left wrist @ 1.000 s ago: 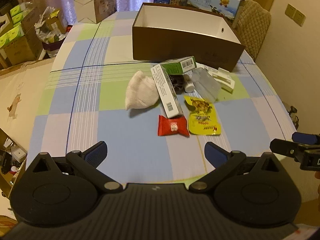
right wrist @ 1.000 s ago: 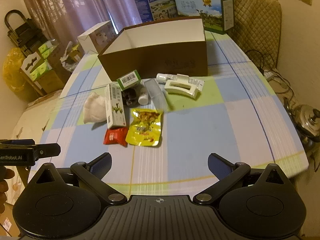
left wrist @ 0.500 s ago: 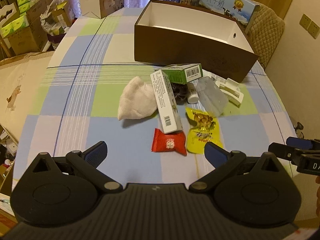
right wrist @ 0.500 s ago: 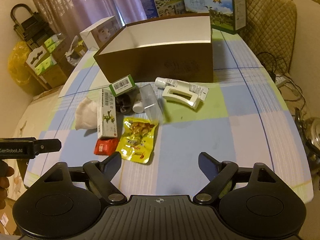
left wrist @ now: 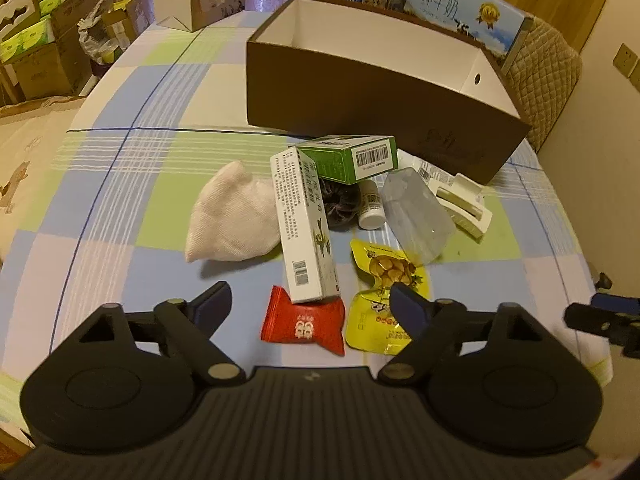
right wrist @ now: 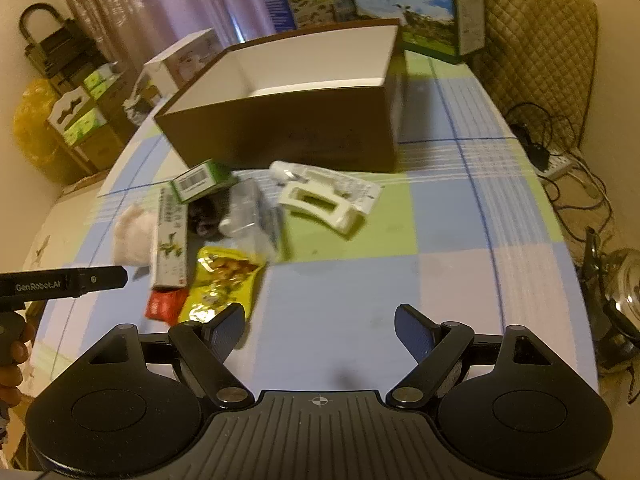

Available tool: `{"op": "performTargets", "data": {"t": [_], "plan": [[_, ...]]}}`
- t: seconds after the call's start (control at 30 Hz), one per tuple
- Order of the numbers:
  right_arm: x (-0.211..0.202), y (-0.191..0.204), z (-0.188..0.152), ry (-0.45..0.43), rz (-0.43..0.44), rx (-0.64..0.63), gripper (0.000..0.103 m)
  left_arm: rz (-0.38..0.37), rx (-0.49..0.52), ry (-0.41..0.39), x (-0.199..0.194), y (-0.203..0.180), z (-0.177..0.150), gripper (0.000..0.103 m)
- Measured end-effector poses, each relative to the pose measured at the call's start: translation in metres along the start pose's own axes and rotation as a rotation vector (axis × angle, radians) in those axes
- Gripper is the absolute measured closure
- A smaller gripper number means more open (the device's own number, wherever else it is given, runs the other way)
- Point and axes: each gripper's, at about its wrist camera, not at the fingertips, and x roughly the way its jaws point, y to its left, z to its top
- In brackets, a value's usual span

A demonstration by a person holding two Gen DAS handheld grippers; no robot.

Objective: Organize objects
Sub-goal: 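Grasp the white medicine box with the left tool while the right tool grasps the yellow snack pouch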

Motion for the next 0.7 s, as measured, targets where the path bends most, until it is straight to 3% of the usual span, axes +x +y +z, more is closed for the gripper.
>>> {"op": "performTargets", "data": {"t": [0.2,0.37,0.43,0.53,0.6,0.7], "plan": [[0.003,-0.012,0.004,0.001,-0.036,0.044,0.023,-0.012,-0.003,0.006,0.032,0.007,0.013,0.048],[0.003,-0.016,0.007,-0.009,-0.073,0.099,0.023,-0.029,0.021,0.033,0.057,0.013,0.026,0.053],[0.001,-0.018,0.008,-0.015,-0.089,0.137,0.023,-0.051,0.036,0.049,0.064,0.014,0.03,0.065],[0.001,-0.02,0.01,-0.018,-0.108,0.164,0.023,-0.059,0.054,0.067,0.073,0.013,0.035,0.068],[0.002,-0.021,0.012,-0.019,-0.124,0.176,0.023,-0.071,0.058,0.071,0.075,0.013,0.037,0.077],[0.004,-0.021,0.014,-0.021,-0.133,0.194,0.023,-0.086,0.051,0.077,0.079,0.016,0.041,0.077]]}}
